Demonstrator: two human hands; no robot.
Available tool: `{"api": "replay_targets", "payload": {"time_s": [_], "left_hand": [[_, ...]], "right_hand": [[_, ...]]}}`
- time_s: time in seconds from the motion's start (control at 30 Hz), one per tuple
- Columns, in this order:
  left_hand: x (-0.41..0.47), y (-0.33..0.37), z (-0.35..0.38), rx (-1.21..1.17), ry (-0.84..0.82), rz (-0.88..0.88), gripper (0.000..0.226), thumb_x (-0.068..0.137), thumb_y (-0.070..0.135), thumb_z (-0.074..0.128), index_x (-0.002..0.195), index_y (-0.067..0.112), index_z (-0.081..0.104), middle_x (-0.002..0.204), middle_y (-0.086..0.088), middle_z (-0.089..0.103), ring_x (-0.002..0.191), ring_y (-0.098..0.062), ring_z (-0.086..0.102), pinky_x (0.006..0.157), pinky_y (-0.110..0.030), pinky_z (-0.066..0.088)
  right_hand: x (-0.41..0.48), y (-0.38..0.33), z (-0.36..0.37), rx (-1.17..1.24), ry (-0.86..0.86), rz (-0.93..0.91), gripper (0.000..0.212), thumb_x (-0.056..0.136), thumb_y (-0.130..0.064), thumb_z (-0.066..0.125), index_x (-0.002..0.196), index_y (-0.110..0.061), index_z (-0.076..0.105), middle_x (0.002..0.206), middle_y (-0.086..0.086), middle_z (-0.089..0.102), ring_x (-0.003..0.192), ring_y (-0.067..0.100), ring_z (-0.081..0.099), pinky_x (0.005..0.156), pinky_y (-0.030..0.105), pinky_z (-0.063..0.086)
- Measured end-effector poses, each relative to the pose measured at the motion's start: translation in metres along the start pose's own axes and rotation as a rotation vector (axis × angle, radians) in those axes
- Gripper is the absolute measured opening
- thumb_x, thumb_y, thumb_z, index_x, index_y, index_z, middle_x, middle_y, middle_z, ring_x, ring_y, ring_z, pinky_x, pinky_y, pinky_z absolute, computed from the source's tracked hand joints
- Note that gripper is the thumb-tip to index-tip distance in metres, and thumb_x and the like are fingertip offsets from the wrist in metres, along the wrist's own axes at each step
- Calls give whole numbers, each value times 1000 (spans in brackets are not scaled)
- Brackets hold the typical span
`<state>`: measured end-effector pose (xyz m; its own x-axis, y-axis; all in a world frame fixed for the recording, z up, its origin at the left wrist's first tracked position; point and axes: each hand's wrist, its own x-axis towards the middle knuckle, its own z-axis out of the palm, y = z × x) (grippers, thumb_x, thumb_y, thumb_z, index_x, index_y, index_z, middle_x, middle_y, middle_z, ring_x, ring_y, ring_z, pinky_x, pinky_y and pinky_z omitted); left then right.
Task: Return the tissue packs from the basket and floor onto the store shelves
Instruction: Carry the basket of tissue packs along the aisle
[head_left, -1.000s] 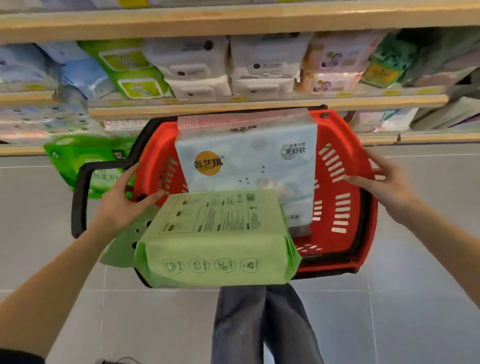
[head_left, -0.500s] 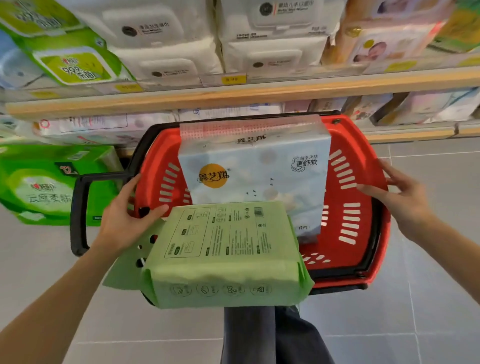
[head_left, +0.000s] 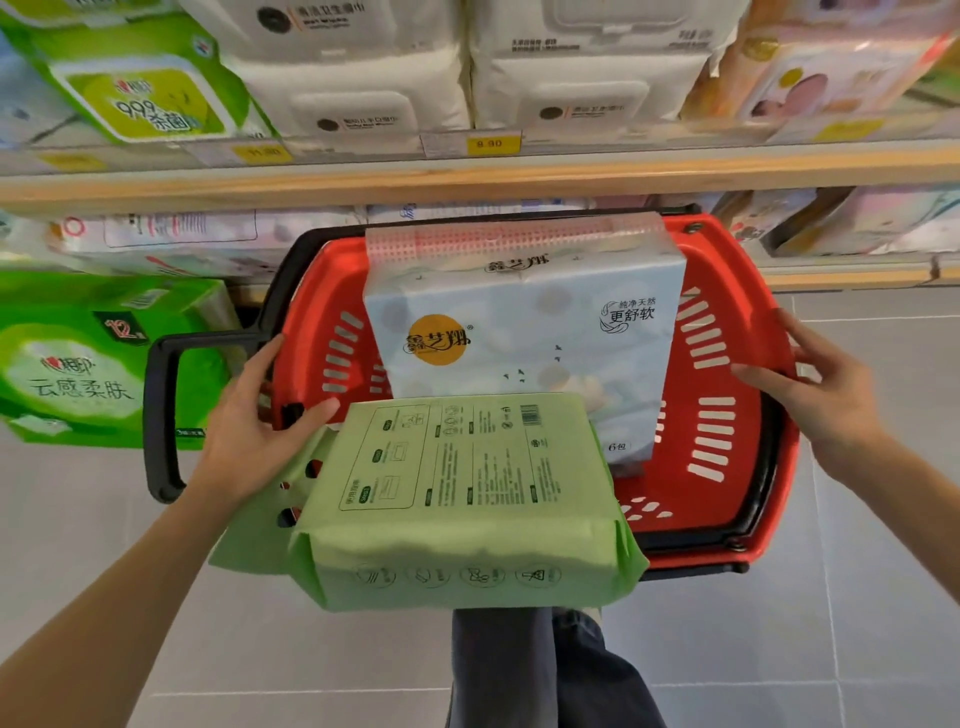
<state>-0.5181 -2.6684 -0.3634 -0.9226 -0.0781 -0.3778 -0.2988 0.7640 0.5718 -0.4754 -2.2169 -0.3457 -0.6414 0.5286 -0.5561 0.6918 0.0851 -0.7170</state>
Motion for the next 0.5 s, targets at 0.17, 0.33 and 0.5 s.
{"api": "replay_targets", "payload": {"time_s": [0.17, 0.33, 0.5], "left_hand": [[1, -8, -4, -50, -95, -52, 95, 58, 74, 58, 141, 45, 20, 132, -4, 46, 125, -23, 41, 103, -46, 38], [-19, 2, -18, -120, -124, -47, 78, 66, 64, 61, 136, 48, 31, 134, 0, 43, 130, -21, 36, 107, -46, 33], [-68, 16, -41, -207, -117, 43, 51, 78, 43, 68, 104, 75, 37, 113, 30, 44, 126, -12, 37, 103, -42, 38]], "right_hand": [[-10, -10, -6, -129, -126, 17, 73, 77, -16, 71, 139, -36, 36, 112, -1, 52, 91, 21, 59, 79, 39, 49], [-33, -22, -11, -315, -257, -1, 75, 75, -20, 73, 140, -24, 35, 114, 0, 52, 100, 20, 51, 90, 44, 45], [-88, -40, -5, -645, -286, -295, 73, 71, -25, 76, 135, -14, 42, 133, 14, 46, 120, 30, 48, 98, 45, 44]]}}
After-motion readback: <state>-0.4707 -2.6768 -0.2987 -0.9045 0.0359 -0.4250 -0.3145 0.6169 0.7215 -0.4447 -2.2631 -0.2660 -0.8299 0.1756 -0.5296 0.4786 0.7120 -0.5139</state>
